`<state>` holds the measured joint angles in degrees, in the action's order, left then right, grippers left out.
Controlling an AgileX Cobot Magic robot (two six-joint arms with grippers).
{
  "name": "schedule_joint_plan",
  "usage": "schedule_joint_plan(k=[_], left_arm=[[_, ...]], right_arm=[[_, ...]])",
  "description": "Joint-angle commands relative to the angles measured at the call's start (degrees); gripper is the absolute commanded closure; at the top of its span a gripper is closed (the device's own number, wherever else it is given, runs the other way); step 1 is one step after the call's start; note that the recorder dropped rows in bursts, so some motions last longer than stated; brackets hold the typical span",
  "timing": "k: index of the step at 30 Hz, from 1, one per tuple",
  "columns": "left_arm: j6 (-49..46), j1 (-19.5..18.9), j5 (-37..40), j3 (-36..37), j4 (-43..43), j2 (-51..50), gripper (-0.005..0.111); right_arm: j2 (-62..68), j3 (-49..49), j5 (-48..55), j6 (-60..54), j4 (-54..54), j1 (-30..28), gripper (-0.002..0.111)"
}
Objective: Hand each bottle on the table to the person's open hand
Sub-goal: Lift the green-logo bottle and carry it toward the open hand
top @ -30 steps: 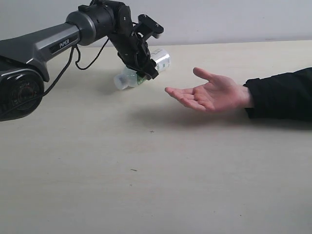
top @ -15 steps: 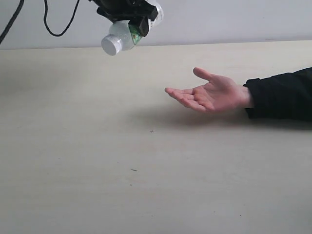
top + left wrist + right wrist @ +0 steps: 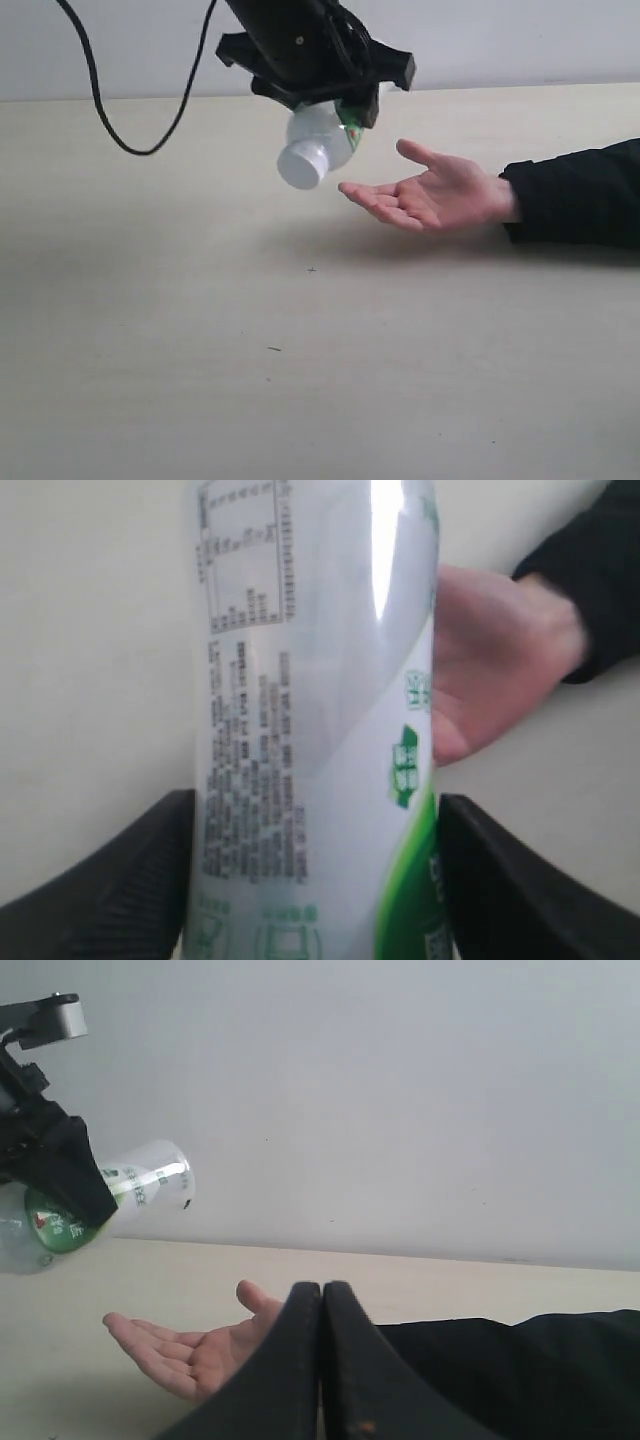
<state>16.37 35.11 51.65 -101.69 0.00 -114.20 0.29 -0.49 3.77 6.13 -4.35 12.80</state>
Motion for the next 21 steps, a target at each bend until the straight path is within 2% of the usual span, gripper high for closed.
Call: schedule_joint_plan(k=[1, 7, 12, 16, 21], left_arm=[[6.21, 3.55, -7.73, 7.11, 0.00, 2.29, 0.107], [10.80, 7.76, -10.16, 10.44, 0.50, 2.29, 0.107], [19.34, 11.75, -19.81, 11.34, 3.47, 1.93, 0.107], [21.30, 13.01, -27.05, 11.34, 4.42, 1.58, 0.107], [21.30, 13.55, -28.27, 11.34, 3.79, 1.58, 0.107]], right_arm=[[-0.29, 0.17, 0.03, -0.03, -0.07, -0.18, 0.108], [-0.29, 0.17, 0.03, -0.03, -0.07, -0.18, 0.108], [-0.29, 0.17, 0.03, -0.03, -0.07, -0.18, 0.108], [-0.29, 0.17, 0.03, -0.03, -0.07, -0.18, 0.108], [-0.29, 0.17, 0.03, -0.03, -0.07, -0.18, 0.108]])
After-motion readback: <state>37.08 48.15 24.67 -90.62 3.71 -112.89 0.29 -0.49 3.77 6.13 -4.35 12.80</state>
